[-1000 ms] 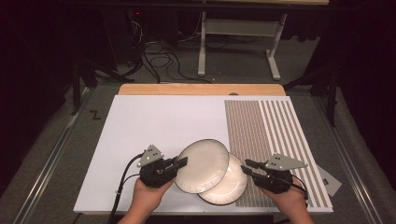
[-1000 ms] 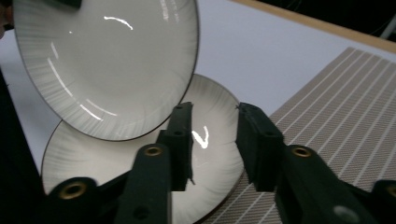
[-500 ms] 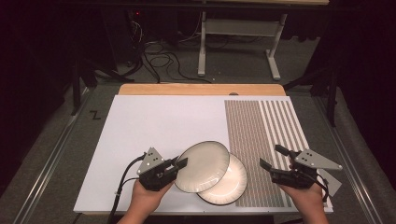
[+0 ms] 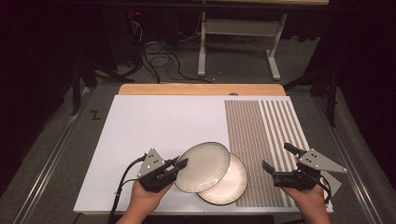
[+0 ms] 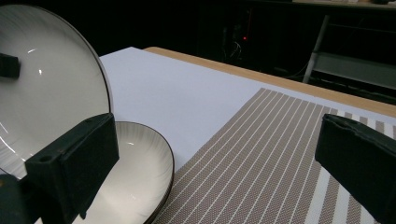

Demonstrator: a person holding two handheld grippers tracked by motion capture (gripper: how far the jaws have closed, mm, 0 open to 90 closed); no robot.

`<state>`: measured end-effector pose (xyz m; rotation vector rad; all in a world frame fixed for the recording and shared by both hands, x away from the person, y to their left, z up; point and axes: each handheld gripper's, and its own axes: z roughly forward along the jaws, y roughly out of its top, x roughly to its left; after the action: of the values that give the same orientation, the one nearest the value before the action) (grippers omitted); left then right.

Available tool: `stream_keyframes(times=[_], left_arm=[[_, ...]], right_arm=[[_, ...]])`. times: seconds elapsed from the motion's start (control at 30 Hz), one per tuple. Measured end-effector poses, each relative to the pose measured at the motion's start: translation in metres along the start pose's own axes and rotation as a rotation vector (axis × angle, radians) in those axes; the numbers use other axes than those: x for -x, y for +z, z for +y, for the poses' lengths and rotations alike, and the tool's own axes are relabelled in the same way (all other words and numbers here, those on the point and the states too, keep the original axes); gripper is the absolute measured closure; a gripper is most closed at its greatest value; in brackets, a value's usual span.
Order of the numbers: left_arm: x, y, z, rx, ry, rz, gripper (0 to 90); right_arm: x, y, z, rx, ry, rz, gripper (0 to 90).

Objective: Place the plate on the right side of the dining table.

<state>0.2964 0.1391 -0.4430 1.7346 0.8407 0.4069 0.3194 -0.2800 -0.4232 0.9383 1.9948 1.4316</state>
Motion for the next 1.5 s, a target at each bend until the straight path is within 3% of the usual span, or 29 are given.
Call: stream_keyframes(times=[0.1, 0.3, 0.87, 1.0, 1.37, 1.5], left_arm=[[0.000, 0.000, 0.000, 0.000, 0.000, 0.002, 78.4], [0.000, -0.001, 0.000, -0.001, 0.009, 0.001, 78.4], [-0.002, -0.003, 0.000, -0.010, 0.030, -0.004, 78.3], [-0.003, -0.005, 0.000, -0.013, 0.038, 0.000, 78.7], [-0.003, -0.008, -0.001, -0.014, 0.045, -0.005, 79.0], [-0.003, -0.008, -0.001, -0.016, 0.047, -0.006, 79.0]], right_arm=[[-0.003, 0.002, -0.001, 0.006, -0.027, 0.024, 0.0], [-0.009, 0.009, -0.001, -0.006, -0.025, 0.055, 0.2], [-0.052, 0.053, -0.002, -0.089, -0.051, 0.181, 10.9], [-0.062, 0.065, -0.003, -0.113, -0.036, 0.224, 15.9], [-0.077, 0.086, -0.006, -0.168, -0.019, 0.256, 28.2], [-0.079, 0.094, -0.008, -0.185, 0.011, 0.272, 34.9]])
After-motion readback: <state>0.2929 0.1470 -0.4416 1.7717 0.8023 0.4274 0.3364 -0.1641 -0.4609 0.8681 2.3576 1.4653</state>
